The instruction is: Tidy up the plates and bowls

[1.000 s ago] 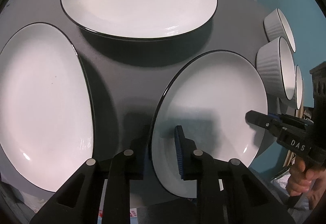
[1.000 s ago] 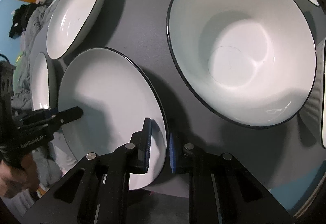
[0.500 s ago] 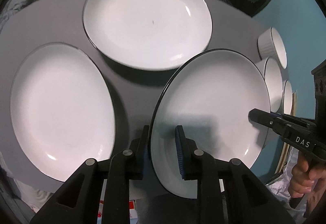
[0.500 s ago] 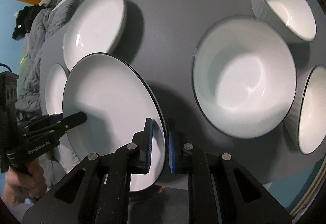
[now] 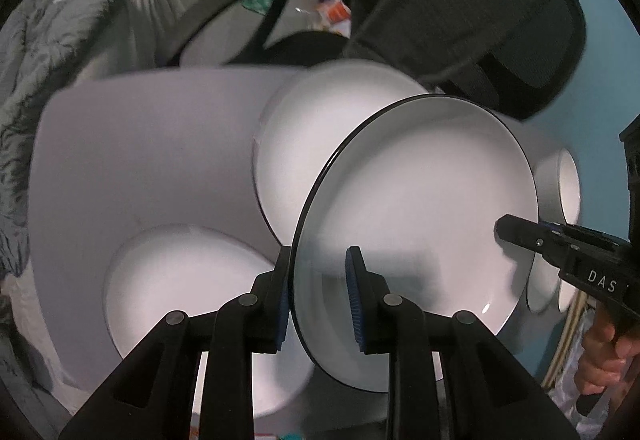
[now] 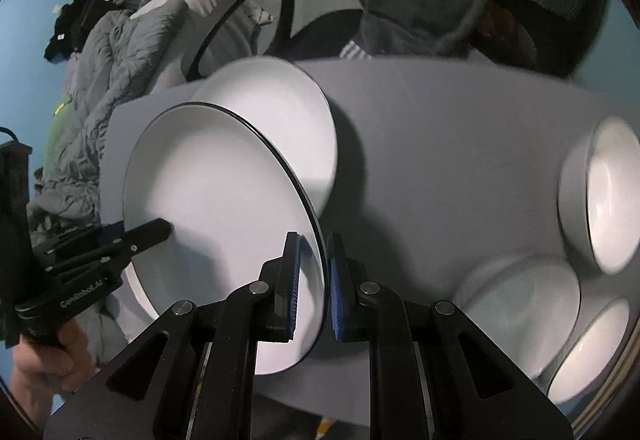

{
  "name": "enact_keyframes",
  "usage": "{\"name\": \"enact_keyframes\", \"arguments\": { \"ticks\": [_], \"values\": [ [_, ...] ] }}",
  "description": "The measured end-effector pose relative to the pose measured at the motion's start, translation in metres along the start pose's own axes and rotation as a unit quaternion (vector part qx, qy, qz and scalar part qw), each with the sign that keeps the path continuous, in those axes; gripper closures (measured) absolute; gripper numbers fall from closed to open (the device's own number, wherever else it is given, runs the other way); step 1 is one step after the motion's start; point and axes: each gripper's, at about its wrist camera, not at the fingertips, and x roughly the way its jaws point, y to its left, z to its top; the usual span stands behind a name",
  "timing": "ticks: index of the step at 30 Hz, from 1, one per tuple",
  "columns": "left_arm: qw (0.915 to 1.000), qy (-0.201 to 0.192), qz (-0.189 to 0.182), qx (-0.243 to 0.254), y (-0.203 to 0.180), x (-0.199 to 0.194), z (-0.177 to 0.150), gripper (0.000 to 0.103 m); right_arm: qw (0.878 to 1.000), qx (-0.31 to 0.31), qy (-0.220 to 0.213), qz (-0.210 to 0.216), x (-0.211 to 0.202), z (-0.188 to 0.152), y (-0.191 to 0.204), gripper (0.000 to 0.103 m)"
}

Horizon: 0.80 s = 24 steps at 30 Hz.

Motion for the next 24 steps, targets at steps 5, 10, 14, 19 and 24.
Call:
{"name": "enact_keyframes", "arguments": {
  "ticks": [5, 10, 14, 19, 24],
  "values": [
    [0.9999, -0.003, 0.015, -0.005, 0.004, 0.015, 0.024, 0.077, 1.000, 0.001, 0.009, 0.011, 0.011, 0.030, 0.001, 0.089],
    [0.9992, 0.002, 0.040, 0.000, -0.001, 0.029, 0.042, 0.077, 1.000, 0.002, 0.021, 0.012, 0.020, 0.053, 0.006, 0.089],
    [0.9985, 0.010, 0.053, 0.002, 0.000, 0.036, 0.048, 0.078, 0.999, 0.004, 0.031, 0.012, 0.030, 0.060, 0.007, 0.089],
    [0.9977, 0.025, 0.063, 0.004, 0.004, 0.044, 0.050, 0.078, 0.999, 0.011, 0.047, 0.012, 0.044, 0.065, 0.006, 0.089],
    [0.9979, 0.026, 0.057, 0.018, 0.001, 0.048, 0.051, 0.079, 0.999, 0.019, 0.050, 0.008, 0.046, 0.066, 0.001, 0.088]
  ]
}}
